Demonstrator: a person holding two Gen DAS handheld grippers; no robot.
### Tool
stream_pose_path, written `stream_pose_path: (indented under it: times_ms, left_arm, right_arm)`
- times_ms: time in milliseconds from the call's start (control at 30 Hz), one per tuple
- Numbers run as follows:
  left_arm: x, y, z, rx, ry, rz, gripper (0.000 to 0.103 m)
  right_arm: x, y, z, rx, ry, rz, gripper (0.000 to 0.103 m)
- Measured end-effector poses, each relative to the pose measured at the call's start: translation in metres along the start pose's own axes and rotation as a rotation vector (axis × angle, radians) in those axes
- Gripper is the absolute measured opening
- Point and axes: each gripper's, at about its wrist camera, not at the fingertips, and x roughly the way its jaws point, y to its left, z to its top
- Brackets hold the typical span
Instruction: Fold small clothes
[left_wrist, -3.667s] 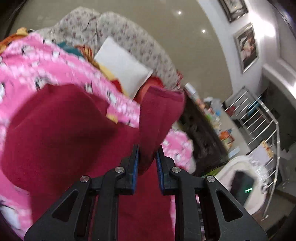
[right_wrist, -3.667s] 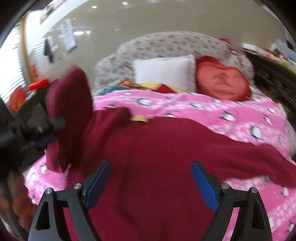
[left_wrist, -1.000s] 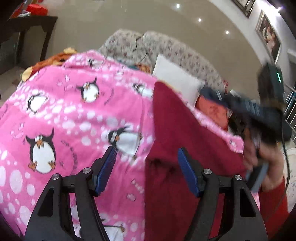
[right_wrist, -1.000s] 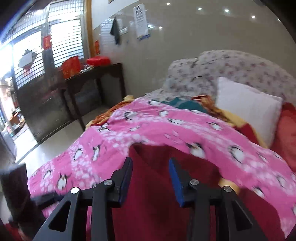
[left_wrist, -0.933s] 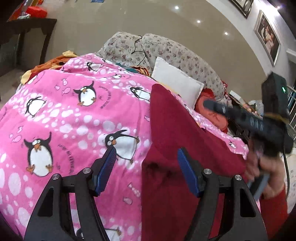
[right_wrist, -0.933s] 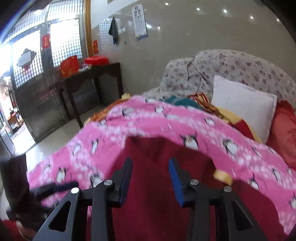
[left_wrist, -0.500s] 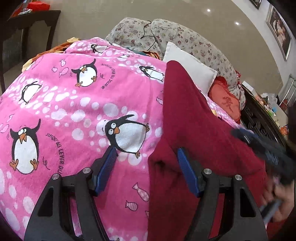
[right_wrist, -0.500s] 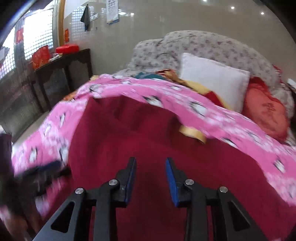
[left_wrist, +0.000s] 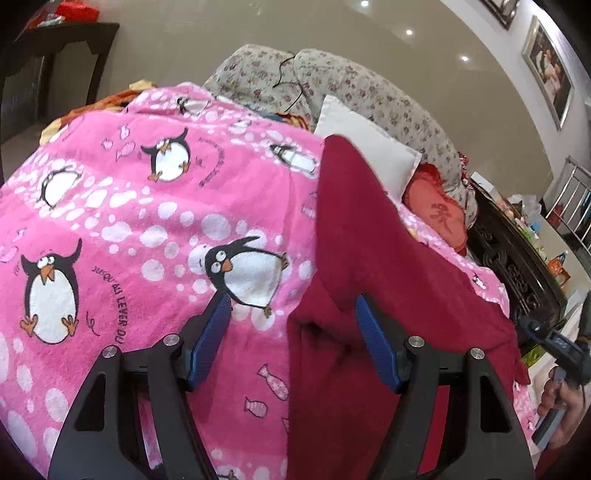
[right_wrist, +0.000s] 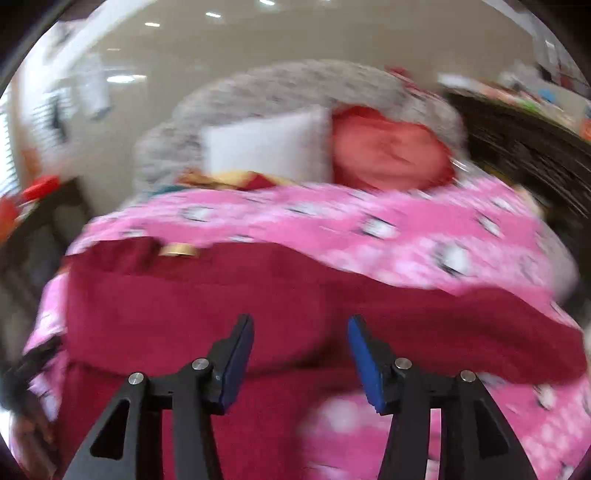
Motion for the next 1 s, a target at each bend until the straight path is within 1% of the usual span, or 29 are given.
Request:
stream_pose_path:
  times_ms: [67, 200, 267, 367, 433, 467, 533, 633, 733, 800, 833, 867, 933, 1000]
  left_arm:
    - [-0.008, -0.010, -0.001, 0.037, -0.010, 0.007, 0.070]
    - [-0.022, -0.037, -0.002, 0.115, -0.002, -0.012, 0.070]
    - [-0.024, -0.055, -0.001, 0.145, 0.030, -0.034, 0.071]
    - [-0.020, -0.085, 0.001, 0.201, 0.072, -0.072, 0.072]
    - [-0.016, -0.098, 0.003, 0.202, 0.080, -0.103, 0.074]
    - [-0.012, -0.103, 0.004, 0.195, 0.090, -0.119, 0.076]
    - [-0.001, -0.113, 0.005, 0.177, 0.114, -0.142, 0.077]
    - [0.020, -0.126, 0.002, 0.173, 0.154, -0.138, 0.077]
    - [0.039, -0.136, -0.002, 0.183, 0.197, -0.122, 0.077]
    - [0.047, -0.141, -0.005, 0.192, 0.214, -0.115, 0.077]
    - [0.050, -0.144, -0.006, 0.194, 0.220, -0.116, 0.077]
    - [0.052, -0.146, -0.005, 0.191, 0.227, -0.120, 0.077]
    - [0.053, -0.146, -0.003, 0.174, 0.238, -0.131, 0.077]
    - [0.050, -0.143, -0.001, 0.157, 0.243, -0.149, 0.077]
  right_arm:
    - [-0.002, -0.026, -0.007, 0.067, 0.030, -0.003, 0.051]
    - [-0.022, -0.090, -0.031, 0.220, 0.011, -0.041, 0.051]
    - [-0.022, -0.123, -0.044, 0.308, 0.025, -0.061, 0.051]
    - [-0.020, -0.181, -0.061, 0.483, 0.034, -0.051, 0.051]
    - [-0.020, -0.212, -0.072, 0.589, 0.020, -0.055, 0.051]
    - [-0.019, -0.228, -0.077, 0.649, 0.010, -0.044, 0.051]
    - [-0.013, -0.250, -0.083, 0.743, -0.011, -0.004, 0.051]
    - [-0.001, -0.275, -0.089, 0.858, -0.042, 0.044, 0.051]
    - [0.008, -0.286, -0.086, 0.910, -0.073, 0.070, 0.051]
    - [0.009, -0.292, -0.080, 0.886, -0.090, 0.070, 0.036]
    - [0.008, -0.290, -0.073, 0.843, -0.098, 0.060, 0.018]
    - [0.007, -0.289, -0.069, 0.816, -0.102, 0.050, 0.006]
    - [-0.004, -0.284, -0.060, 0.777, -0.144, 0.049, 0.007]
    - [-0.028, -0.263, -0.043, 0.680, -0.216, 0.057, 0.006]
